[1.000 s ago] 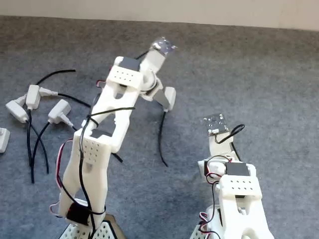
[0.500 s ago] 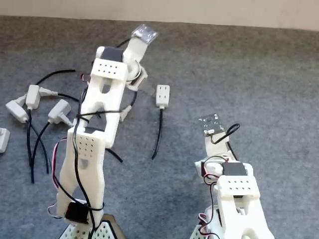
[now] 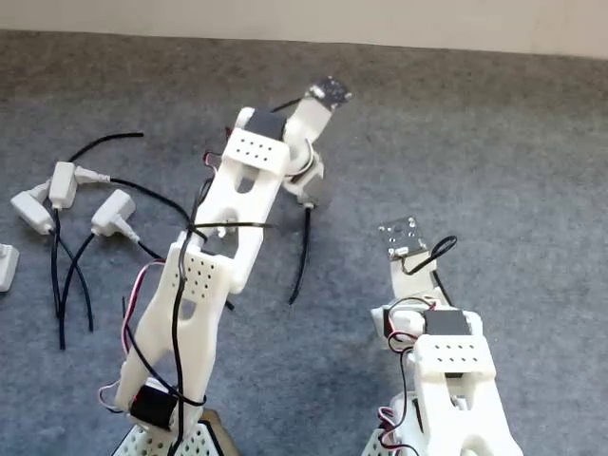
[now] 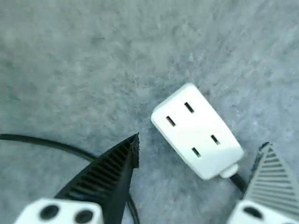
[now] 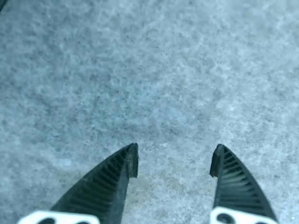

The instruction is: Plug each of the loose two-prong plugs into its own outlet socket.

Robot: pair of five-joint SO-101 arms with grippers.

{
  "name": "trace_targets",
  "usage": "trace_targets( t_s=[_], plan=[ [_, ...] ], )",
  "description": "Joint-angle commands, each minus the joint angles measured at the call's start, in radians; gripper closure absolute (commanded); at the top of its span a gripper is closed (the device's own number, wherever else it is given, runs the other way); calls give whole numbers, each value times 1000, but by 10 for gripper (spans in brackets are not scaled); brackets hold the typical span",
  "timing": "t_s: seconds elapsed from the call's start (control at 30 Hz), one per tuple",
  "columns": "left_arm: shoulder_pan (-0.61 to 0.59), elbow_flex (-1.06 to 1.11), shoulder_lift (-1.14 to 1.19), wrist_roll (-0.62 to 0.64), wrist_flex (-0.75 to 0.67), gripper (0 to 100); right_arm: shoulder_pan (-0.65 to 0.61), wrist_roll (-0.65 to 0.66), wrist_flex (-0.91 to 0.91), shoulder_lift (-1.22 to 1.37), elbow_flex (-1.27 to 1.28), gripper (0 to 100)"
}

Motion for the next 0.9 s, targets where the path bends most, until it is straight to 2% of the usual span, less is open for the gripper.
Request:
trace_targets(
  t_s=[0.0, 0.1, 0.27, 0.33, 0.4, 0.6, 0.7, 0.87],
  plan=[
    [7, -12, 22, 9, -17, 626, -10, -6, -15, -25, -8, 749],
    [7, -12, 27, 6, -8, 720, -10, -6, -15, -25, -8, 749],
    [5, -12, 25, 8, -8, 1000, -12, -6, -15, -25, -8, 749],
    [5, -22, 18, 3, 21, 972, -12, -6, -15, -25, -8, 749],
    [7, -84, -2, -21, 94, 992, -12, -6, -15, -25, -8, 749],
    [2, -277, -125, -181, 420, 995, -12, -6, -59, -18, -4, 749],
    [-59, -143, -262, -189, 422, 996, -12, -6, -58, -18, -2, 749],
    [-71, 414, -599, -365, 419, 996, -12, -6, -62, -16, 7, 749]
  ],
)
